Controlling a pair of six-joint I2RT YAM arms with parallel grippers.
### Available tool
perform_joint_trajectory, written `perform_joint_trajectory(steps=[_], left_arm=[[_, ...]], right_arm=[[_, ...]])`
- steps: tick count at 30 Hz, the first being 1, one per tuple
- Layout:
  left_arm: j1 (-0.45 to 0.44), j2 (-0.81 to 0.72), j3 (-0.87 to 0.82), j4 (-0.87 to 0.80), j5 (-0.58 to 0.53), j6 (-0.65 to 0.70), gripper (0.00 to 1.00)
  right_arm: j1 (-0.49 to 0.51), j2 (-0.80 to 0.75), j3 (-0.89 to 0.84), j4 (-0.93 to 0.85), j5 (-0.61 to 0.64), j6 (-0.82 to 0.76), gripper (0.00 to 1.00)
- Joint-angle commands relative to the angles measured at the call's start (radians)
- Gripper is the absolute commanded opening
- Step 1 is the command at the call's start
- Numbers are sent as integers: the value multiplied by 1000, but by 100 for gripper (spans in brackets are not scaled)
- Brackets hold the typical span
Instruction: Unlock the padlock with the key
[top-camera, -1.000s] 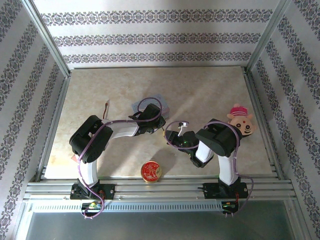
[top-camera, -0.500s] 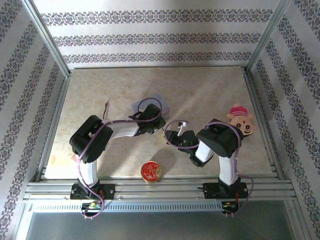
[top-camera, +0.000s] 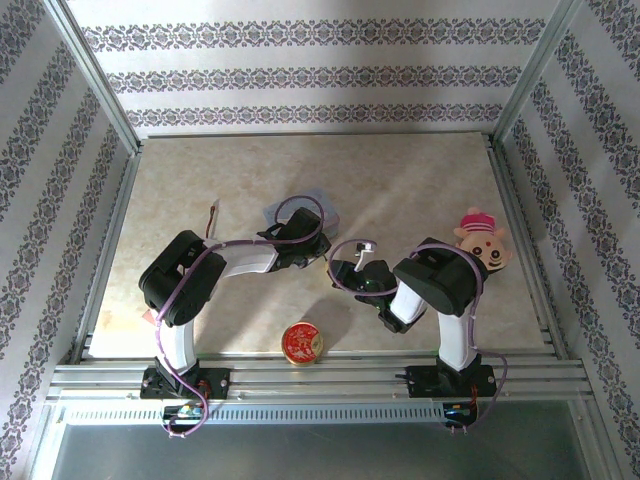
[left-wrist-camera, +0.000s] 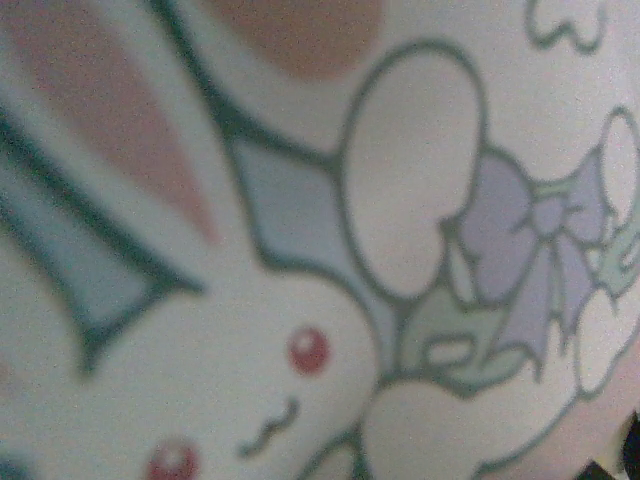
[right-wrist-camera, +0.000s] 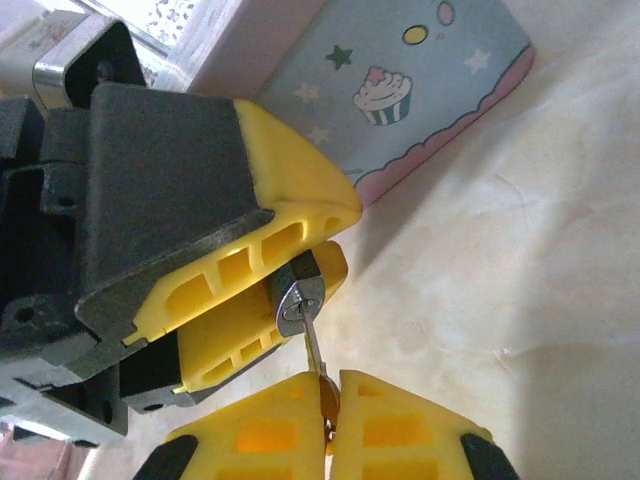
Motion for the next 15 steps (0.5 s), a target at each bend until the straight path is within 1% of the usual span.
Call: perform_joint_trajectory(steps=[1, 4, 11, 15], left_arm=[[-33, 4, -12, -28, 67, -19, 1], [-34, 8, -16, -16, 75, -32, 1], [-38, 14, -6, -20, 92, -43, 1], [-41, 17, -5, -22, 97, -43, 1]], right_arm=[[22, 46, 16, -49, 79, 69, 0], [48, 24, 14, -55, 150, 43, 0], [113, -46, 12, -134, 301, -66, 0], [116, -69, 9, -146, 334, -103, 0]])
